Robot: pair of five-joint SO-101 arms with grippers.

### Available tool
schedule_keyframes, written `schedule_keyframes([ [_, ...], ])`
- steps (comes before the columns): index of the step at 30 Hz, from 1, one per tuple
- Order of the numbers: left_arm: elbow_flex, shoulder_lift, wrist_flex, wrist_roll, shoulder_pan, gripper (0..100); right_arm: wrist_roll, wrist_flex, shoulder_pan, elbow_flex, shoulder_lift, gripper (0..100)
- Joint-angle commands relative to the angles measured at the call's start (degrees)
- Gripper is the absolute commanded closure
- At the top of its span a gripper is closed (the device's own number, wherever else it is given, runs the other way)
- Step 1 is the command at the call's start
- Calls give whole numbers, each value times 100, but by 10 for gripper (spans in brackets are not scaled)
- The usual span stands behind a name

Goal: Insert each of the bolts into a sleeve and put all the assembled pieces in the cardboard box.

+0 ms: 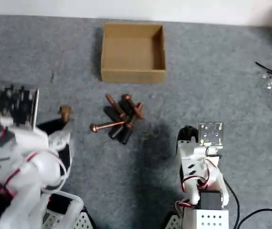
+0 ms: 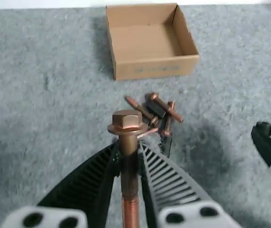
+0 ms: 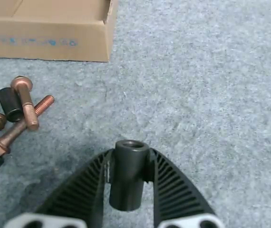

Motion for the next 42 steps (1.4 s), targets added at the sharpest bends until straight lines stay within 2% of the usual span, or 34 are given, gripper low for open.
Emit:
schedule_keyframes([
  [1,936,-866,9,-35,-48,994,53,-242,75,312,-84,995],
  [6,2141,-1868,-440,-53,-48,994,53,-224,75,312,-84,995],
  [8,2738,-2308,-756,-264,-48,994,53,-224,75,312,-84,995],
  [12,3987,-3257,-1574,-668,-48,994,53,-224,75,312,-84,995],
  [17,4892,-4251,-2629,-677,-48,994,53,-224,75,312,-84,995],
  [20,5393,-4365,-3393,-677,-48,994,53,-224,66,312,-84,995],
  [23,6141,-4330,-4545,-659,-22,994,53,-224,57,330,-84,995],
  [31,8224,-4330,-8290,-633,4,994,53,-242,-127,356,-84,995],
  [34,8725,-4330,-9292,-220,48,995,62,-242,-444,356,-84,995],
  [38,8954,-4338,-9512,642,75,995,62,-251,-479,356,-84,995],
  [42,8980,-4338,-9503,826,92,994,62,-251,-488,356,-84,995],
])
